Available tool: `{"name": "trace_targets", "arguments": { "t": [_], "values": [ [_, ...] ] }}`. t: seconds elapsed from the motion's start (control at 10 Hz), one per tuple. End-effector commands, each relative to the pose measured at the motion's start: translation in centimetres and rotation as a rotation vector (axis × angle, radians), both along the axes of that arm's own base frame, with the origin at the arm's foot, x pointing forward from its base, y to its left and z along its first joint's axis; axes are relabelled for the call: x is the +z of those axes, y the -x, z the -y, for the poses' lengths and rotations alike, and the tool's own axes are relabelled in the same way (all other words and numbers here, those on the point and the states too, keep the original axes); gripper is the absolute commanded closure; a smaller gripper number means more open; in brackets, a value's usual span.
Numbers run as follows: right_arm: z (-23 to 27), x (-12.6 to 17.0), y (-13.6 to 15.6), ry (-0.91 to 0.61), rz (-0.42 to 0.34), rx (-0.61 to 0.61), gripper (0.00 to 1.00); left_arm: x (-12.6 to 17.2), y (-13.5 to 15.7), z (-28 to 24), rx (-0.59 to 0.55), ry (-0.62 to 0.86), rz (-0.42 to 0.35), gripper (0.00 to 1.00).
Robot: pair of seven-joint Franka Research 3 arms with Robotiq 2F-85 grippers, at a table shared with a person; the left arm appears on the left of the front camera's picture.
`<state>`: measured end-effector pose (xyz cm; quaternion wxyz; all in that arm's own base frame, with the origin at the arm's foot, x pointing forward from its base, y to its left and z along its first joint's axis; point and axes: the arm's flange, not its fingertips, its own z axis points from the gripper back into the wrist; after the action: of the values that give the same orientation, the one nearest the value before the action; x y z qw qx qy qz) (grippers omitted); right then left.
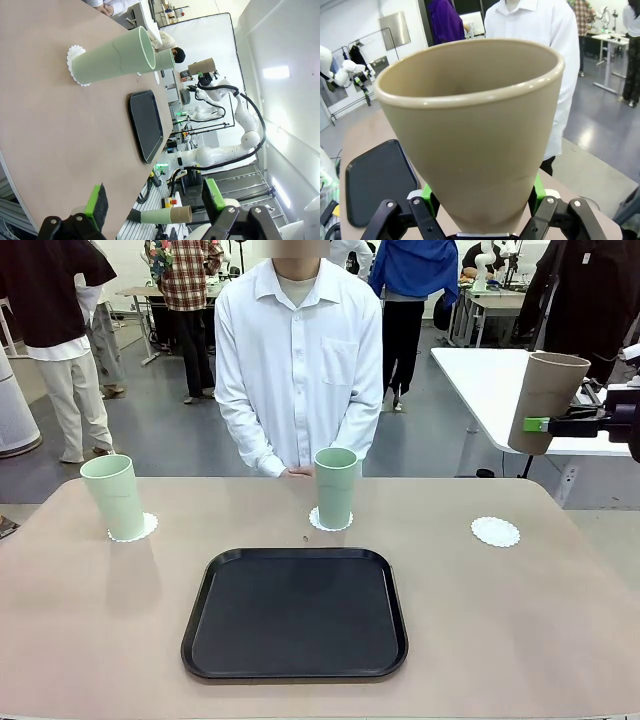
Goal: Place coasters on the table and set cups on them.
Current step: Take one Reusable plastic cup from the Flat Tray and place it on a coaster set by the human.
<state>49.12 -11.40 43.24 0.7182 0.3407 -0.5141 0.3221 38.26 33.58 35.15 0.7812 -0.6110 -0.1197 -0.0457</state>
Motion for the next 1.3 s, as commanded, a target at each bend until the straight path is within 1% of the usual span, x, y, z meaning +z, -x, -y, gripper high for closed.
{"name": "trace_targets", "arguments": {
  "t": [0.0,0.5,0.6,0.7,0.8,0.9,1.1,1.2],
  "values": [
    [0.0,0.0,-0.2,-0.023,0.005,-0.015,0.18,0.2,0.0,0.0,0.004,-0.01,-0.008,0.0],
    [0.0,0.0,-0.2,-0.023,0.005,-0.015,0.18,0.2,0.0,0.0,0.004,-0.01,-0.008,0.0],
    [0.0,0.0,0.0,-0.002,-0.001,-0.002,0.18,0.2,0.0,0.0,0.004,-0.01,-0.008,0.0],
    [-0.5,-0.9,-0.3,0.015,0.086,0.175,0.18,0.2,0.0,0.0,0.004,-0.01,-0.008,0.0],
    [-0.5,-2.6,-0.5,0.058,0.133,0.292,0.18,0.2,0.0,0.0,0.004,-0.01,-0.008,0.0],
    [-0.3,-4.1,-0.8,0.078,0.128,0.325,0.18,0.2,0.0,0.0,0.004,-0.01,-0.008,0.0],
    [0.0,-6.8,-1.3,0.099,0.145,0.381,0.18,0.2,0.0,0.0,0.004,-0.01,-0.008,0.0],
    [0.1,-7.9,-1.5,0.1,0.132,0.389,0.18,0.2,0.0,0.0,0.004,-0.01,-0.008,0.0]
  ]
}}
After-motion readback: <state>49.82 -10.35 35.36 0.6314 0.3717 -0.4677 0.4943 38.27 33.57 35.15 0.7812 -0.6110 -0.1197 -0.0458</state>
